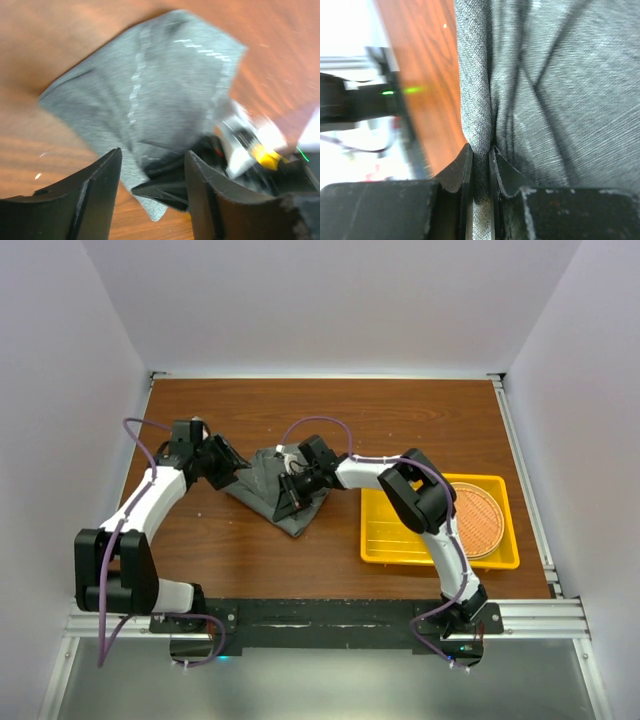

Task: Fold the napkin, place the utensils inside, and roll it up
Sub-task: Roll the napkin with the utensil

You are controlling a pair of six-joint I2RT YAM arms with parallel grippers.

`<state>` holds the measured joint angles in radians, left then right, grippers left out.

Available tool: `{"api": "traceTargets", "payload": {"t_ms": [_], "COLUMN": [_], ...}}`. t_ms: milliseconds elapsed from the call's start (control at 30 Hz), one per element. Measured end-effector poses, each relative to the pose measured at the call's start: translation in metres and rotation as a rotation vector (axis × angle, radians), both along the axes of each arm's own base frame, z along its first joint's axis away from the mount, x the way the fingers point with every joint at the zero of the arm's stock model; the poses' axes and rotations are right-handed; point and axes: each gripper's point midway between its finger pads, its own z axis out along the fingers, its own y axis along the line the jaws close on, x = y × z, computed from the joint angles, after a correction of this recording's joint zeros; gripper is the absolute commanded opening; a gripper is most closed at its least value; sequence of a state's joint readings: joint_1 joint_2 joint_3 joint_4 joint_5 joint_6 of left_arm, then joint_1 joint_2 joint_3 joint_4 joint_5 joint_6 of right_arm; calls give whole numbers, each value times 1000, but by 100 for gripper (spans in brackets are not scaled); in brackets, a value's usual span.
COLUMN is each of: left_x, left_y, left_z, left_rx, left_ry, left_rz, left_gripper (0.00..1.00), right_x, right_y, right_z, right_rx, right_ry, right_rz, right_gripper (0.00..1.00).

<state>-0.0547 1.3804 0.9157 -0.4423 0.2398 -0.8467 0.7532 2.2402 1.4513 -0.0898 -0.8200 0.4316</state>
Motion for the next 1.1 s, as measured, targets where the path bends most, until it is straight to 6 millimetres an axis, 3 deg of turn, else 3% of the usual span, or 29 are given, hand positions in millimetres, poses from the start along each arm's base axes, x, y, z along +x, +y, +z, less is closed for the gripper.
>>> {"api": "traceTargets", "payload": {"t_ms": [67, 167, 367, 533, 767, 867, 1033, 1100], "left_x": [5, 3, -14, -8, 1, 3, -3, -4], "left_y": [-8, -21, -53, -67, -70, -71, -71, -71], "left_z": [10, 6, -30, -53, -81, -84, -86, -87], "left_rx": [-27, -69, -199, -276, -299, -311, -343, -355], "left_ry": [-69, -113, -113, -136, -155, -175, -229, -250], "left_rz": [-41, -97, -189, -208, -194, -183, -156, -151], "left_gripper": [51, 44, 20, 2, 0, 0, 0, 0], "right_x": [2, 4, 15, 26, 25, 25, 23, 23], "right_y": [-2, -7, -17, -20, -24, -26, -28, -29], "right_z": [0, 1, 1, 0, -5, -5, -4, -3], "right_rx": [37, 74, 111, 95, 83, 72, 42, 21], "right_ry": [117, 242, 372, 330, 274, 256, 222, 206], "right_rz": [-4, -18, -42, -36, -6, -3, 4, 2], "right_gripper": [0, 0, 0, 0, 0, 1, 13, 24]}}
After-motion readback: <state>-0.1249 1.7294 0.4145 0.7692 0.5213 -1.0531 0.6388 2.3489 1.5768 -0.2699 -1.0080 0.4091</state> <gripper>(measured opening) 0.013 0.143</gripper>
